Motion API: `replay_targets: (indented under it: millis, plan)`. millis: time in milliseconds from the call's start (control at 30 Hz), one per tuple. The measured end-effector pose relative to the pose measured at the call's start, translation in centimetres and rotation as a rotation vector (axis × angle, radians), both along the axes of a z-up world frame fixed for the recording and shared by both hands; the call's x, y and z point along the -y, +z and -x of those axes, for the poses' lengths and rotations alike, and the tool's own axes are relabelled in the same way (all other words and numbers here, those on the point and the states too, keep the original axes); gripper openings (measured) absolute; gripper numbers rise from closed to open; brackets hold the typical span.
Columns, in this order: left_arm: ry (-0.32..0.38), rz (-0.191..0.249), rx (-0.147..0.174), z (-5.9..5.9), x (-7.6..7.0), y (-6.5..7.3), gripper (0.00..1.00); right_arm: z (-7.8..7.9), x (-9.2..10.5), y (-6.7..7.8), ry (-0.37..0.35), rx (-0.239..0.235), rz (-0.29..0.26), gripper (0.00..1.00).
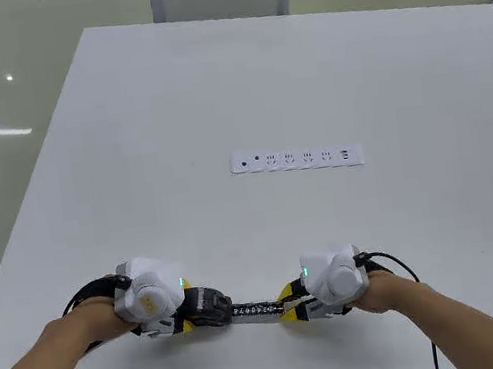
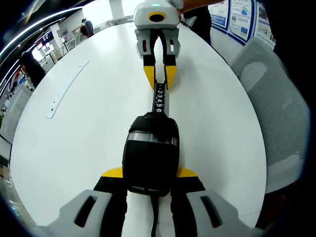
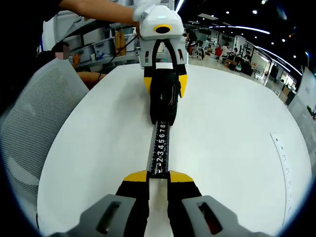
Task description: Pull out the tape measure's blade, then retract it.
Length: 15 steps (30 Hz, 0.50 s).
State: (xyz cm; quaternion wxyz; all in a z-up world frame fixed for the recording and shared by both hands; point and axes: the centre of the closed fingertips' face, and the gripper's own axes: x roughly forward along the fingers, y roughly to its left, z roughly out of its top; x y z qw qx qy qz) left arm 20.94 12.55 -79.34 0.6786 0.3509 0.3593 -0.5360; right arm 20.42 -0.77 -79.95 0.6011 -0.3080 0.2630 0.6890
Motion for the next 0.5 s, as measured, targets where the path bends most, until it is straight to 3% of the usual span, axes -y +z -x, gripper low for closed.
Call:
replay_targets:
  millis: [500]
  plan:
    - [-0.001, -0.003, -0.001, -0.02, 0.04, -0.03, 0.29, -0.07, 0.88, 0.06, 0.000, 0.005, 0.009, 0.12]
